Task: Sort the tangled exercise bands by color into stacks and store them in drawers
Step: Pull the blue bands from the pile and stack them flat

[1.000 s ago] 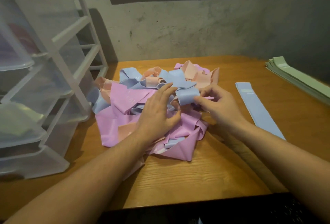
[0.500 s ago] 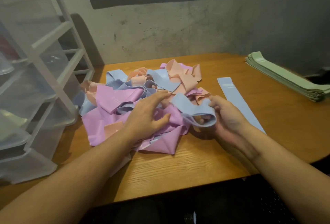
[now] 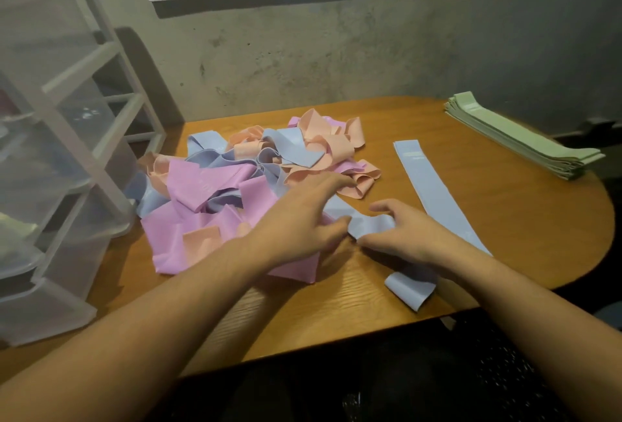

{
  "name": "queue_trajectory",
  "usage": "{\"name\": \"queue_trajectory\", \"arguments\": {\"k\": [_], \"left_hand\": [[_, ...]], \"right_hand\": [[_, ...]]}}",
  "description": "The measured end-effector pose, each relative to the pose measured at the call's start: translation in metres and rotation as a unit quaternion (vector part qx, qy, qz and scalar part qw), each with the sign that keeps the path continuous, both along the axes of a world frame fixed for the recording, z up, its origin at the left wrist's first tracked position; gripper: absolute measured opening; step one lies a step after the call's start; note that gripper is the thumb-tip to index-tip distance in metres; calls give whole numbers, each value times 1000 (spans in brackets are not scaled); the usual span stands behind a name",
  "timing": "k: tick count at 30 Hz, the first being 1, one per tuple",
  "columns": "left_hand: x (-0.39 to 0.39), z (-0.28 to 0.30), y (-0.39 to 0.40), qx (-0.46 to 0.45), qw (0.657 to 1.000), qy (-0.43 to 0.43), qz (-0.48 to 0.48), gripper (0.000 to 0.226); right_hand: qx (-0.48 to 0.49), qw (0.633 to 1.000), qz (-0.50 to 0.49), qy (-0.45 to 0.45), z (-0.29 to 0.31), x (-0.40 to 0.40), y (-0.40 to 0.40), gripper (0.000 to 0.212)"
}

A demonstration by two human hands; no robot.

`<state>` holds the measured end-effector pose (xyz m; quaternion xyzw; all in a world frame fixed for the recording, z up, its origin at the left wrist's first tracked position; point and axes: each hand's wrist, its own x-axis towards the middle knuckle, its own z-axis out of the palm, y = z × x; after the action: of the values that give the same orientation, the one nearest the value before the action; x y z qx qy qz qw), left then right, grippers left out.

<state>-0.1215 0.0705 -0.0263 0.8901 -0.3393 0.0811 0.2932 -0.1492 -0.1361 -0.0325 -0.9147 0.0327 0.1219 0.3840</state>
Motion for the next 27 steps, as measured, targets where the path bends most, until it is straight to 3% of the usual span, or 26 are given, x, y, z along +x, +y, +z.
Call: {"name": "queue_trajectory", "arguments": {"k": [2, 5, 9, 13, 16, 21, 27], "left_hand": [[-7, -4, -10, 0, 998, 59, 2, 53], [-17, -8, -24, -73, 985, 154, 28, 47], [-23, -9, -40, -217, 933, 268, 102, 16], [-26, 3, -50, -318, 854, 389, 135, 13], [-28, 16, -59, -388, 779, 474, 132, 20], [-29, 34, -70, -517, 652, 545, 98, 19], [-23, 35, -72, -568, 596, 552, 135, 24]], "right_hand": [[-36, 999, 23, -8, -2, -1, -3, 58], [-58, 996, 46, -44, -5, -6, -9, 41], [35, 993, -3, -109, 0, -10, -18, 52], [80, 981, -39, -173, 9, -11, -23, 70], [113, 970, -31, -214, 17, -16, -20, 69], [129, 961, 42, -242, 17, -32, -14, 65], [33, 953, 119, -276, 19, -44, -16, 68]]}}
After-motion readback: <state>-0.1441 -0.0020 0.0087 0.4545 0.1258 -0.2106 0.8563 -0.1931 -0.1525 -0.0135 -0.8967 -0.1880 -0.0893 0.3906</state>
